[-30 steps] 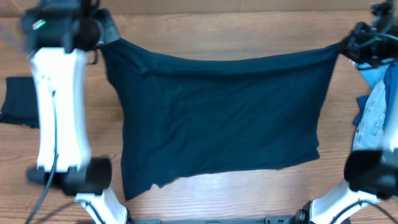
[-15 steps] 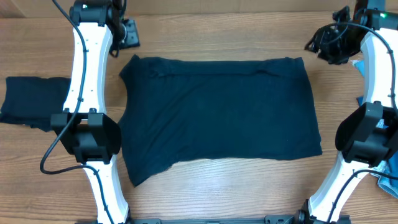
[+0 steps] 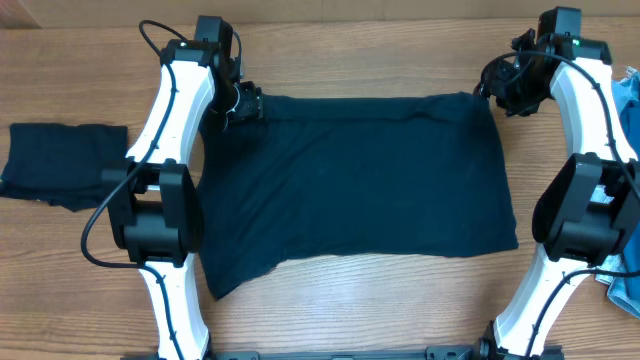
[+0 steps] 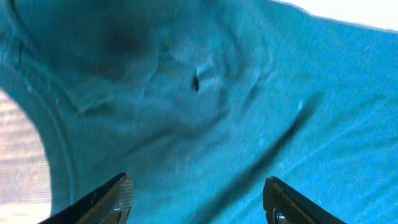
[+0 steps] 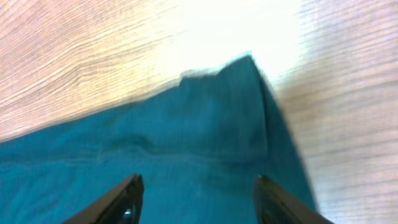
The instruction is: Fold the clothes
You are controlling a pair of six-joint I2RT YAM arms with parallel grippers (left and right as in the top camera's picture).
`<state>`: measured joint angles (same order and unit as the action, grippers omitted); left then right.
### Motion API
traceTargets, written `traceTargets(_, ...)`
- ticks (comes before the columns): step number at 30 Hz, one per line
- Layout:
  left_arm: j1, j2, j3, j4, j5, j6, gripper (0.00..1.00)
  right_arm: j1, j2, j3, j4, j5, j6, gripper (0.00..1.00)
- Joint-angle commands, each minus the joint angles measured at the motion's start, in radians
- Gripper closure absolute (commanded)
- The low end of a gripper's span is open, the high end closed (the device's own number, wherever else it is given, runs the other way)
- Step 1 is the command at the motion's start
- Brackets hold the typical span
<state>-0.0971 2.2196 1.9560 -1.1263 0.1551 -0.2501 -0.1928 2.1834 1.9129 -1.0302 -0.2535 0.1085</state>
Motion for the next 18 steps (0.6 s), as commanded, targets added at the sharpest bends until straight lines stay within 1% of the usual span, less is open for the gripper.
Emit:
traceTargets(1, -0.004, -0.032, -0.005, 0.045, 0.023, 0.021, 0.29, -0.015, -0.008, -0.087, 0.124, 0.018, -0.031, 0.38)
traceTargets(3, -0.003, -0.032, -0.005, 0.067, 0.062, 0.068, 0.29, -0.026, 0.008, -0.117, 0.187, 0.018, -0.032, 0.38)
traceTargets(7, -0.003, -0.032, -0.005, 0.089, 0.082, 0.071, 0.27, -0.04, 0.103, -0.119, 0.218, -0.056, -0.064, 0.38)
traceTargets(9, -0.003, -0.032, -0.005, 0.093, 0.082, 0.071, 0.27, -0.038, 0.117, -0.119, 0.217, -0.054, -0.064, 0.42)
traceTargets(11, -0.002, -0.032, -0.005, 0.104, 0.082, 0.071, 0.26, -0.039, 0.119, -0.119, 0.217, -0.054, -0.064, 0.46)
traceTargets(15, -0.002, -0.032, -0.005, 0.108, 0.082, 0.07, 0.26, -0.037, 0.119, -0.119, 0.193, -0.055, -0.061, 0.66)
traceTargets(16, -0.002, -0.032, -0.005, 0.109, 0.082, 0.07, 0.25, -0.038, 0.119, -0.119, 0.186, -0.055, -0.061, 0.73)
traceTargets(18, -0.002, -0.032, -0.005, 0.106, 0.082, 0.069, 0.25, -0.04, 0.115, -0.118, 0.186, -0.055, -0.061, 0.75)
